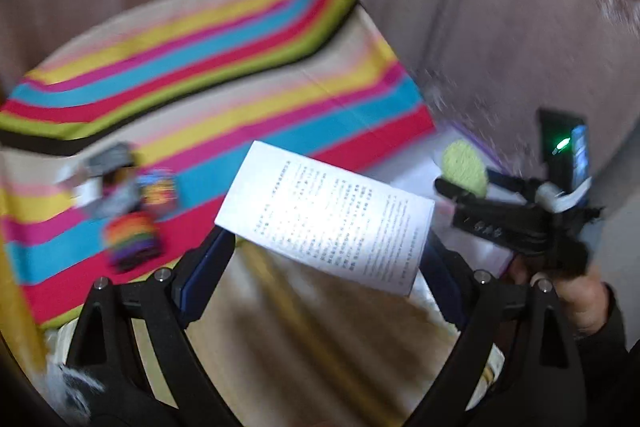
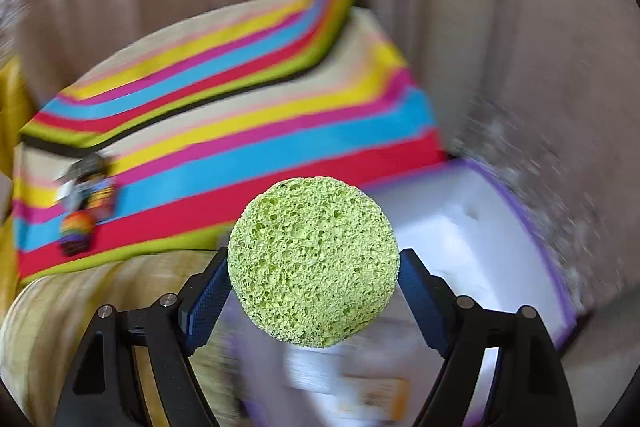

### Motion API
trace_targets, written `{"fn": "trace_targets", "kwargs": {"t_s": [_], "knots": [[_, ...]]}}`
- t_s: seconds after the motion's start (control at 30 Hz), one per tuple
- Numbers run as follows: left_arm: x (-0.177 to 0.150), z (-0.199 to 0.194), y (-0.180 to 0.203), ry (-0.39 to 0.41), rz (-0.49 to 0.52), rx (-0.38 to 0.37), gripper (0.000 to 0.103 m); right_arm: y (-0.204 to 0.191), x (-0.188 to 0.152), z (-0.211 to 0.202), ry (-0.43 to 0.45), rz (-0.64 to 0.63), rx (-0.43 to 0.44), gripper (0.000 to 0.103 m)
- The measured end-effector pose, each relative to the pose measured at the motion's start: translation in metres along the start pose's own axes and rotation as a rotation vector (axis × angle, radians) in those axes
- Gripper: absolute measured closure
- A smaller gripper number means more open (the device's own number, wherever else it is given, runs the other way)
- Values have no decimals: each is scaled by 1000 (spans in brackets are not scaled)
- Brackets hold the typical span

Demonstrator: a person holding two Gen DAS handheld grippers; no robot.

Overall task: Organize objects
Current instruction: 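Carry the leaflet and green sponge over the purple-rimmed box, then open both tools to drop the leaflet and sponge into the box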

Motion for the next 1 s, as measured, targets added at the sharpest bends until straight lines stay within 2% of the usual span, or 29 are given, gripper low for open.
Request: {"fn": "trace_targets", "kwargs": {"t_s": [0.07,0.27,0.37,0.43,0.5,0.6,0.73,0.83,1.0], "knots": [[4,27,27,-40,44,-37,12,28,-5,-4,-3,55,-40,21],[11,103,90,-185,140,-67,12,75,-16,-8,-5,130,-135,21],[11,128,103,-277,149,-134,9,94,-23,-11,-8,172,-164,21],[14,136,106,-310,135,-136,2,101,-27,-9,-19,192,-175,21],[15,137,104,-311,119,-136,0,104,-30,-6,-35,204,-174,20],[15,133,95,-311,76,-158,0,101,-33,-3,-49,212,-156,18],[15,111,70,-264,20,-114,0,85,-32,0,-63,187,-136,18],[10,91,33,-217,-49,-33,0,63,-25,0,-55,157,-95,18],[-9,63,-55,-181,-194,146,0,9,-11,6,-58,80,9,18]]}}
Point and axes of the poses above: each gripper's, at about its wrist camera, not at the fingertips, and z roughly the way its jaws point, y to its right, x to its top, the point moved 2 cm from there along z, roughly the way its jaws point, and after that the axes turned 11 degrees about x, right-handed, at the moved point
